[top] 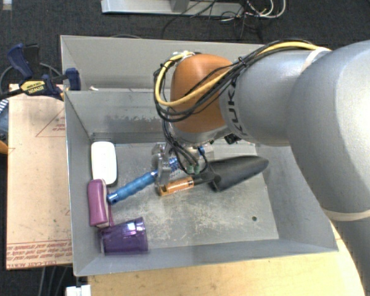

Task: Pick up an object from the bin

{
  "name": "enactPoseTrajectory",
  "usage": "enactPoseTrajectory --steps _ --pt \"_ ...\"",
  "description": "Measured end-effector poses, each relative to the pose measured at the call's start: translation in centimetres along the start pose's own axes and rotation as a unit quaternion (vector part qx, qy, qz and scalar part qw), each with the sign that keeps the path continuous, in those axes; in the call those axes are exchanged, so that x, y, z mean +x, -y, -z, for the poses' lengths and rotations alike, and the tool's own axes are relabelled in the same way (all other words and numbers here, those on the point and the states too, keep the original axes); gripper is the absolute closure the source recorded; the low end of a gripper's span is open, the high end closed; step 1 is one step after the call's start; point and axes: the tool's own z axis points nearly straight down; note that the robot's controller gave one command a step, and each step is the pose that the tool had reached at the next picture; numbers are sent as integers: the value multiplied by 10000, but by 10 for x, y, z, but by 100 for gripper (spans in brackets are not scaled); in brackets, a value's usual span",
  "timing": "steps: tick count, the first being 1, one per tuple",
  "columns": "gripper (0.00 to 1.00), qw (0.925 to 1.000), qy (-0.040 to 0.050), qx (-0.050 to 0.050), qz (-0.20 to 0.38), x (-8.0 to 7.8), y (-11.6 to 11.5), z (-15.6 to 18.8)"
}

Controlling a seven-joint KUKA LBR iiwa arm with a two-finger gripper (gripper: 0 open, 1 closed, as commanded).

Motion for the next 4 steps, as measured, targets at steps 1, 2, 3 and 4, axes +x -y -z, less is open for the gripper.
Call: enactPoseTrajectory --steps 1,2,3,4 --pt "100 10000 27 -15 -71 -16 -23 67" --pt "100 9994 -10 -2 -344 0 -14 57" --pt "100 10000 20 -15 89 -25 -35 -7" --pt "100 10000 -6 -7 -95 -18 -26 86"
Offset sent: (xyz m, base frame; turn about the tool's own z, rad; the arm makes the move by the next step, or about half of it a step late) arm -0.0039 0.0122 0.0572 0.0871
